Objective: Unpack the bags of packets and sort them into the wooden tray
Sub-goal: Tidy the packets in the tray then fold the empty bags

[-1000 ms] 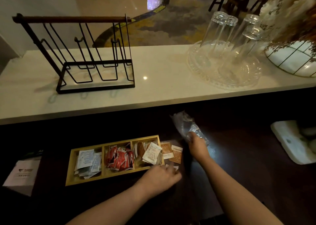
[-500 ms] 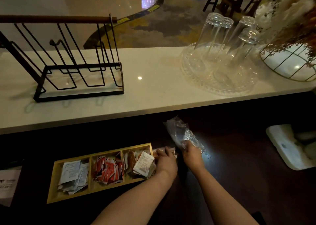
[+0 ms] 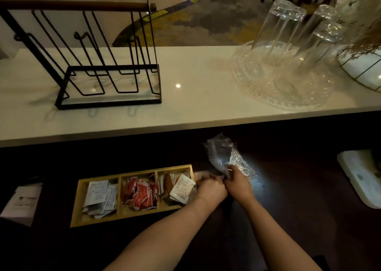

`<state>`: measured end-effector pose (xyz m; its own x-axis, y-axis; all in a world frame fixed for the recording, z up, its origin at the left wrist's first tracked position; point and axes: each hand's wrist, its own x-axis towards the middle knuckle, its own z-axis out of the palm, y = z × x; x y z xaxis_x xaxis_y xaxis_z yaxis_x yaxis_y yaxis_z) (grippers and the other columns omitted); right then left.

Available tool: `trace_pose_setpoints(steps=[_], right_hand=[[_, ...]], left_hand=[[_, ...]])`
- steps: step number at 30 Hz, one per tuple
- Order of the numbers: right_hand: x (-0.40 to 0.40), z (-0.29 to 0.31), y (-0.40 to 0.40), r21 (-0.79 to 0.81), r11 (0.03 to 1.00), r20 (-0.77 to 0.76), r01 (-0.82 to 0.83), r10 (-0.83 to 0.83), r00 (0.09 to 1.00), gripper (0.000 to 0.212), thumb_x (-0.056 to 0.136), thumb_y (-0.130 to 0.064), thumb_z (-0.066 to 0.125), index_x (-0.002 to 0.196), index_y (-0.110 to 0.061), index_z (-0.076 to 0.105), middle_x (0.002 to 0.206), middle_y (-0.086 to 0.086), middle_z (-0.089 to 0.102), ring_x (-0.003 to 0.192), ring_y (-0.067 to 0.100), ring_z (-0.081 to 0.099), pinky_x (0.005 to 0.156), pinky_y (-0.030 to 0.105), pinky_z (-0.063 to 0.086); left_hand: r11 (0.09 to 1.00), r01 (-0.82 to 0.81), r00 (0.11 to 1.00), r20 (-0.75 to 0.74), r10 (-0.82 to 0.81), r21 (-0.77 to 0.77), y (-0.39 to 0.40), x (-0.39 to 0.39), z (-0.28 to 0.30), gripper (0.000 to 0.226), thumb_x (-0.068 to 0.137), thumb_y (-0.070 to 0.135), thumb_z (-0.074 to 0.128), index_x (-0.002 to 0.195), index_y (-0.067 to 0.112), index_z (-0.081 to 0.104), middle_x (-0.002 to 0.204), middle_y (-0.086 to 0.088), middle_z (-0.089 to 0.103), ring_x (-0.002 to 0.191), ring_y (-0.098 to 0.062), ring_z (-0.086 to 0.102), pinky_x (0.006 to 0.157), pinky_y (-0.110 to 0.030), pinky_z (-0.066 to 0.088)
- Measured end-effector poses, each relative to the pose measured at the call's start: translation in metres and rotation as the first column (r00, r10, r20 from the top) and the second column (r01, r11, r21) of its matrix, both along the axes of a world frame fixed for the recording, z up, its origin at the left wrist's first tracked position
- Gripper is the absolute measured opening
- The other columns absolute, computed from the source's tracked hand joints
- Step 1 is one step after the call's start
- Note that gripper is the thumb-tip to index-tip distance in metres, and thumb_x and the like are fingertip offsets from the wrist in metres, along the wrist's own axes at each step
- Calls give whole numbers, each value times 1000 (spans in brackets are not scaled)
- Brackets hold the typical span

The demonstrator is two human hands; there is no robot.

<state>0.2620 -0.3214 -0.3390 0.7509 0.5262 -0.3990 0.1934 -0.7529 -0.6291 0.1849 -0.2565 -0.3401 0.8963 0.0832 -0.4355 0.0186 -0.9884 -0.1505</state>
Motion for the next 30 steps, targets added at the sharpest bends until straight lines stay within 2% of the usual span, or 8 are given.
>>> trace_pose_setpoints(steps=[4,8,13,16,18,23,26,30], right_hand=[[2,2,-5,137,988,-104,72,-58,993,47,80,-6,67,125,-15,54,102,0,61,101,17,58,78,20,39],[-1,7,-12,292,949,-282,116,-30,959,51,83,10,54,129,-12,49,115,-1,56,111,15,53,69,6,46],[-14,10,-14,175,973,-9,-153,157,988,53,81,-5,59,130,-24,51,132,-4,53,132,17,41,98,28,35],[-30,17,-11,156,945,298,-286,231,926,54,71,-12,54,124,-19,57,136,2,53,135,22,37,110,41,32],[-52,19,-8,223,937,347,-270,182,920,49,68,-4,52,115,-16,60,121,0,60,117,18,50,102,41,43],[-107,6,10,322,934,138,-154,115,984,37,86,0,54,120,-14,55,116,0,58,100,8,55,88,23,49],[-124,4,25,366,930,-89,-36,74,993,44,90,-6,52,133,-10,43,132,3,48,117,10,46,99,18,37],[-131,3,34,376,922,-49,-89,116,992,60,87,-3,56,142,-7,32,145,4,34,137,14,28,117,29,20]], left_hand=[[1000,-15,998,53,14,10,-6,-17,8,37,82,4,53,117,-8,58,118,-31,61,84,-36,70,57,-38,57],[999,34,947,320,-36,11,12,-51,24,25,78,10,56,98,11,70,107,-14,71,73,-22,73,44,-27,54],[996,-59,764,638,92,-73,70,-91,44,30,75,4,58,101,11,69,112,-9,70,68,-17,69,43,-26,55],[979,-106,803,566,188,-176,91,-112,42,54,58,7,79,110,10,64,120,-10,64,83,-21,68,53,-29,59],[966,-151,852,468,234,-210,90,-120,37,67,51,10,86,112,12,62,125,-9,61,92,-22,67,57,-30,59],[906,-282,884,281,373,-315,73,-127,15,69,83,-2,57,143,15,28,157,-12,17,143,-29,21,108,-44,34],[864,-327,861,256,439,-384,64,-127,10,72,87,1,51,147,22,18,159,-9,8,146,-25,8,118,-44,16],[882,-293,850,322,417,-368,65,-127,8,74,83,5,57,146,21,20,158,-8,15,145,-25,14,120,-39,10]])
